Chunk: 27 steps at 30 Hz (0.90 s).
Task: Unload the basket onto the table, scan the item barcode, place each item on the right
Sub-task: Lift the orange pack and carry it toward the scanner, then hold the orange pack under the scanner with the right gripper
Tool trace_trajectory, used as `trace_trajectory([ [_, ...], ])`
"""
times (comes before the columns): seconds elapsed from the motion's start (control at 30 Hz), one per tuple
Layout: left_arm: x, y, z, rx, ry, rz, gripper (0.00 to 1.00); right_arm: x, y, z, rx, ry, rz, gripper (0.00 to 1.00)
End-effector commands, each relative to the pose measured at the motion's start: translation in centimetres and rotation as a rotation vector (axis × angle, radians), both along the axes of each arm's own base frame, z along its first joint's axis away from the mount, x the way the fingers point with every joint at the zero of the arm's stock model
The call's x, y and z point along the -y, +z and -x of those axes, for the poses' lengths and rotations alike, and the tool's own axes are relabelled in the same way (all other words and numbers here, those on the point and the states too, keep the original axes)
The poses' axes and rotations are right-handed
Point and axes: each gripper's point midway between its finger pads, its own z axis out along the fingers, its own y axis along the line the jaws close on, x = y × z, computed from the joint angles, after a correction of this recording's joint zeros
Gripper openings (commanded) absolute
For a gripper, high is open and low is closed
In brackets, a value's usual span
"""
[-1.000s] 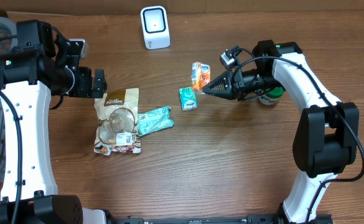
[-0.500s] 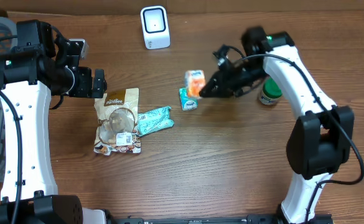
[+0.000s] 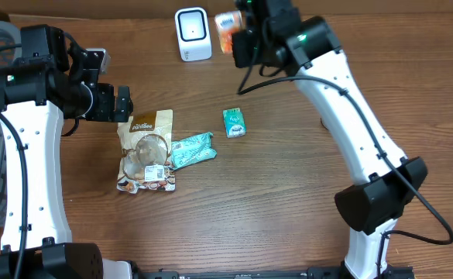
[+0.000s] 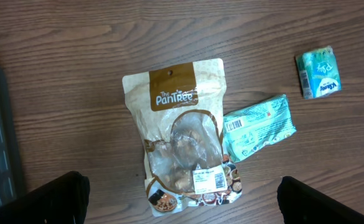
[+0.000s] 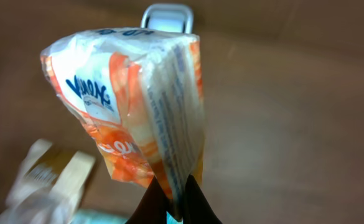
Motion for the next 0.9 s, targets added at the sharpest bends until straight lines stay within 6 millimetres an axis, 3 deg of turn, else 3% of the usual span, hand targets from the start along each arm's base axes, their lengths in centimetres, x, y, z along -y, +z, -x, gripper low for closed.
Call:
trace_trajectory([
  [0.0,0.1,1.0,-0.2,0.037,-0.02,-0.012,1.0,1.8,1.1,-3.1,0.191,-0.108,0.233,0.04],
  [0.2,0.1,1.0,-0.2,0.037,-0.02,-0.012,1.0,-0.6,-1.1,-8.1,0.377,-0.069,0.436,0.04],
  [0.43,0.1,1.0,-0.2,0.037,-0.02,-0.012,0.99,-3.2,-6.8,-12.8,0.503,0.071,0.661,0.04],
  [0.67,0.1,1.0,-0.2,0.037,-0.02,-0.012,0.99,-7.5,-11.9,-14.4,0.601,0.268,0.762,0.04],
  [0.87,0.1,1.0,-0.2,0.037,-0.02,-0.012,1.0,-8.9,-15.0,-14.7,0.637,0.35,0.877,0.04],
])
